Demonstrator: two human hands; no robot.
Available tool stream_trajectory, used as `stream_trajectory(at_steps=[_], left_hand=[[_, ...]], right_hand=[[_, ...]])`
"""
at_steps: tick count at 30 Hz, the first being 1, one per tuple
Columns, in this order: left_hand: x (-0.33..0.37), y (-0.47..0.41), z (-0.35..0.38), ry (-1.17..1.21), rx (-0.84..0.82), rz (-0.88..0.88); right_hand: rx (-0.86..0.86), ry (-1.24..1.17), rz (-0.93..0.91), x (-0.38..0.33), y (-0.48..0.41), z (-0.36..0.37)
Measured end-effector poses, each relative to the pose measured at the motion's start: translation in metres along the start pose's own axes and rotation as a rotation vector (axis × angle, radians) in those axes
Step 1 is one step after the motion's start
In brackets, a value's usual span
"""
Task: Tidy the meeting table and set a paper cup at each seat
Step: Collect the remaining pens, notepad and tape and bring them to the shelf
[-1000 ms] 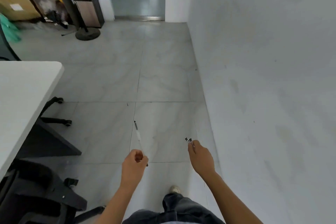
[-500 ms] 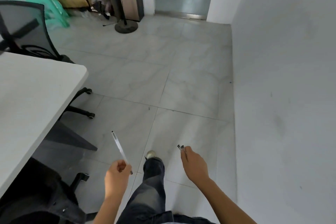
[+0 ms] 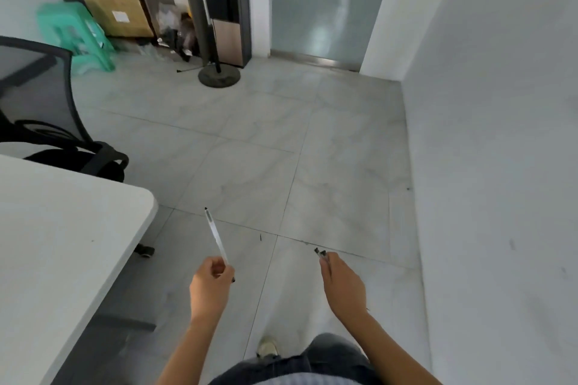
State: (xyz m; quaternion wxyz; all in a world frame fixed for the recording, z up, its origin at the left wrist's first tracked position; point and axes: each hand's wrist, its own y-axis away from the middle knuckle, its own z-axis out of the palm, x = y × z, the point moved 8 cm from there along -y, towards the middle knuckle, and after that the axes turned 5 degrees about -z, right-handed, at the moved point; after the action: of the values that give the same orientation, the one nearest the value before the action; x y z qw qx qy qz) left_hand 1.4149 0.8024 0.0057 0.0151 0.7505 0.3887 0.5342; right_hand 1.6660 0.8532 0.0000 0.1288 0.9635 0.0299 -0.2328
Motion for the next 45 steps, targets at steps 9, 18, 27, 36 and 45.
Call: stream_trajectory(at_steps=[9, 18, 27, 36, 45], left_hand=[[0.02, -0.08, 0.02, -0.051, -0.04, -0.102], [0.103, -0.209, 0.03, 0.066, 0.157, -0.173], [0.17, -0.29, 0.029, 0.146, 0.324, -0.225], [0.185, -0.409, -0.004, 0.254, 0.487, -0.406], [0.321, -0.633, -0.044, 0.238, 0.409, -0.218]], right_hand=[[-0.076, 0.024, -0.034, -0.028, -0.112, 0.007], [-0.069, 0.025, -0.282, -0.106, -0.317, -0.029], [-0.271, -0.025, -0.512, -0.177, -0.435, -0.014], [-0.335, -0.055, -0.576, -0.249, -0.567, 0.009], [-0.275, 0.001, -0.551, -0.358, -0.742, -0.007]])
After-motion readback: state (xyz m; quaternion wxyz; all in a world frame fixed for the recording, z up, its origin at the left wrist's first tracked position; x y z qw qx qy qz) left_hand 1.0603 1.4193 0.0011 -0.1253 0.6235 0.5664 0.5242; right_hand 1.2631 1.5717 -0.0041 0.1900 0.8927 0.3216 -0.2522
